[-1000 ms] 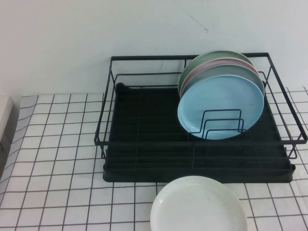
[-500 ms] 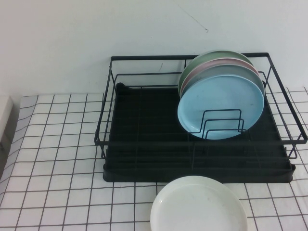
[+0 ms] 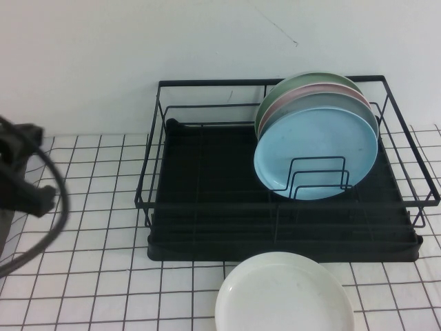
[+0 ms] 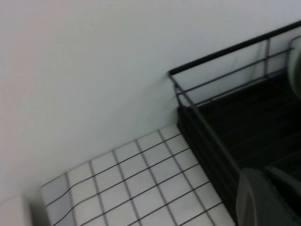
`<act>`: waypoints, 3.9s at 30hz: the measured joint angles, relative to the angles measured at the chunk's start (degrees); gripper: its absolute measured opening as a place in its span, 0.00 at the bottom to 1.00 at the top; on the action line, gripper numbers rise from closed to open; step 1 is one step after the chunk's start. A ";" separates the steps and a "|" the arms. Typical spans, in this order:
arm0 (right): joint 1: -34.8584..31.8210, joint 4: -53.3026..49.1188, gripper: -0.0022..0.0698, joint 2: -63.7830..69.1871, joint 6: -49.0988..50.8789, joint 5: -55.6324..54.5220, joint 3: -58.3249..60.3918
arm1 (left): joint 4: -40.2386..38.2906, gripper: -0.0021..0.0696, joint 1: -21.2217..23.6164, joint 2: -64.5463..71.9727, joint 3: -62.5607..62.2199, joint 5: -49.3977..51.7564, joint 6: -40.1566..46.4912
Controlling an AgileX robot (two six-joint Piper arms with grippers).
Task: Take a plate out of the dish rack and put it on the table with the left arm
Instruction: Grasp the plate from the shelf, then place the plate from the table
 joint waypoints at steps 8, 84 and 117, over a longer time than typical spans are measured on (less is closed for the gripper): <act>0.00 0.00 0.03 0.00 0.00 0.00 0.00 | -25.49 0.02 -11.24 20.86 -9.94 -1.84 25.51; 0.00 0.00 0.03 0.00 0.00 0.00 0.00 | -74.41 0.07 -19.55 51.06 -35.20 0.59 96.06; 0.00 0.00 0.03 0.00 0.00 0.00 0.00 | -13.90 0.03 -22.57 29.13 -12.54 16.86 -0.64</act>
